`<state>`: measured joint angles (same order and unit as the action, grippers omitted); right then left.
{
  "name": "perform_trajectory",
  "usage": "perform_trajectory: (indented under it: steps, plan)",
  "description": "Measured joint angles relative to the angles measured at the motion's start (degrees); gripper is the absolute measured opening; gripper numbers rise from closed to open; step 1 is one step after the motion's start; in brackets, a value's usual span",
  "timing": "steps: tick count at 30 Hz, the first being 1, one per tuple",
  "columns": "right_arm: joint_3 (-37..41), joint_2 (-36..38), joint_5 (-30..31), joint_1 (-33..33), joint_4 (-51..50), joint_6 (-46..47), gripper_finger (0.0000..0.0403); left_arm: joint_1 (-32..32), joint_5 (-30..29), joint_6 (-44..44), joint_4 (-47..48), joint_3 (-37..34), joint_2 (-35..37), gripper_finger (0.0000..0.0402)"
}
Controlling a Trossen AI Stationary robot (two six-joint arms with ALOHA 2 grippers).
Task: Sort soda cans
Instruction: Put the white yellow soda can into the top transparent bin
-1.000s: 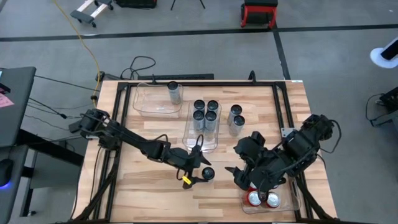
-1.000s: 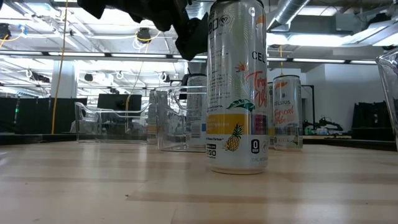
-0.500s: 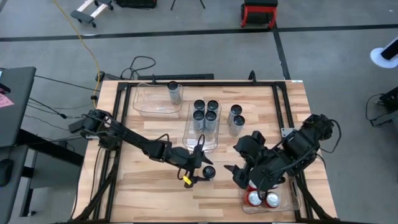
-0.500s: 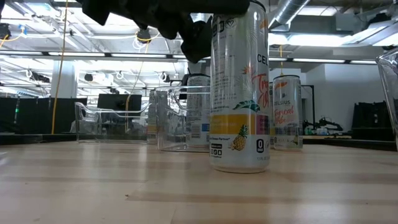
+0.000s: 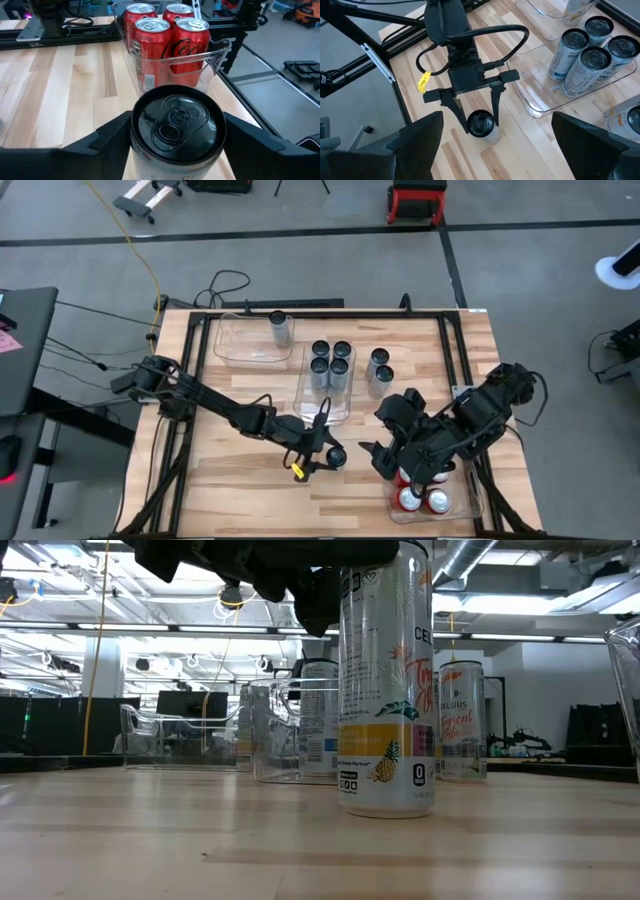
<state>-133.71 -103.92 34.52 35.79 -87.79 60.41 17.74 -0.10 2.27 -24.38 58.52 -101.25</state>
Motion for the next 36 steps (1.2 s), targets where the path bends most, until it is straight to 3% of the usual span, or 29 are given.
perform_trajectory:
  steps: [7, 11, 22, 25, 30, 36]
  plan:
    - [0.00, 0.00, 0.00, 0.02, 0.00, 0.75, 0.0388, -0.62, -0.02, 1.00, -1.03, -0.05, 0.34, 0.0256]
    - [0.00, 0.00, 0.00, 0.03, -0.03, 0.75, 0.0388, -0.62, -1.06, 2.18, 0.67, 0.53, 4.26, 0.0256]
    - [0.00, 0.01, 1.93, 0.11, -0.98, 0.50, 0.0388, -2.38, -13.91, 1.47, 36.99, 12.28, 23.79, 0.0256]
    - [0.00, 0.02, 2.10, -0.05, -0.96, 0.45, 0.0388, -5.32, -17.03, 0.42, 43.30, 13.54, 28.35, 0.0256]
    - [0.00, 0.02, 2.22, -0.31, -0.53, 0.64, 0.0388, -13.12, -17.40, 1.26, 49.49, 13.62, 34.12, 0.0256]
    - [0.00, 0.03, 2.25, -0.31, 0.61, 1.12, 0.0388, -23.47, -19.58, -2.95, 56.39, 13.62, 36.69, 0.0256]
